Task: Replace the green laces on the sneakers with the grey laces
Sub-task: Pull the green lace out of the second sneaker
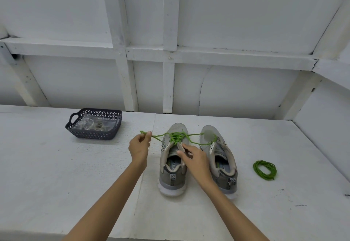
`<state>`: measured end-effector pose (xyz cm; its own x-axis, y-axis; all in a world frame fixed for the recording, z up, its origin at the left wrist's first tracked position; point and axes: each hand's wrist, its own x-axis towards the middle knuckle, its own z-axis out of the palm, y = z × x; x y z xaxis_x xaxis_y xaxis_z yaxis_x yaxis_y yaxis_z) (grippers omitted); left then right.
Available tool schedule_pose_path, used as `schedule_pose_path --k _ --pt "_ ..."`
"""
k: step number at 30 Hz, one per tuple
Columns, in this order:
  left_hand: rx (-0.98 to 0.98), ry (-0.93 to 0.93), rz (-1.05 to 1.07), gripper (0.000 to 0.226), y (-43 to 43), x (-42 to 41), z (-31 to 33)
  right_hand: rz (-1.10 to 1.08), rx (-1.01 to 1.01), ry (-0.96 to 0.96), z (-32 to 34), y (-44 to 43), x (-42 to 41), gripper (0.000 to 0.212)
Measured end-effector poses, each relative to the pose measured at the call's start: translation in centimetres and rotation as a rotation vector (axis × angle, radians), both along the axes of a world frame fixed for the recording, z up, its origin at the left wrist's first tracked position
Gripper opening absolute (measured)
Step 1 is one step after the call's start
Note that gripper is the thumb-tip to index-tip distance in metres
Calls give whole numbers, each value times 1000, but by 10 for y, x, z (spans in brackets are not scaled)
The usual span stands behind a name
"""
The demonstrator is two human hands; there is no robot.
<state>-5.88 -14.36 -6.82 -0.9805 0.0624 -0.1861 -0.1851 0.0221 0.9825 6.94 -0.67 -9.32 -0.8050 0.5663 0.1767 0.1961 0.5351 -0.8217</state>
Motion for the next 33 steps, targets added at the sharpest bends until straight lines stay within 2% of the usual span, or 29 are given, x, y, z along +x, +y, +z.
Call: schedule_pose_path --k 3,4,5,7,10,11,13,17,25,33 --pt "14 -135 -95 43 2 7 -9 32 28 -89 13 14 -12 32" --pt "21 -163 -93 44 5 10 -13 46 37 -112 20 18 -16 25" --pt "14 -170 -91 35 8 14 -14 69 40 -128 25 23 -21 21" --pt "-46 -156 -114 22 15 28 -9 119 34 -188 32 29 -31 16" --pt "-113 -19 -214 57 20 44 -8 175 51 -274 39 37 -45 8" --pt "-116 62 -267 59 20 47 -8 192 68 -285 42 40 -49 7" --pt "-149 176 -397 49 21 50 -12 228 147 -306 49 42 -53 7" --pt "-174 176 -449 43 22 48 -14 291 322 -363 59 40 -55 10" --pt "-172 181 -433 43 24 48 -18 346 197 -419 68 45 -57 14" --pt "-175 191 -430 43 25 48 -19 410 198 -445 71 47 -57 8"
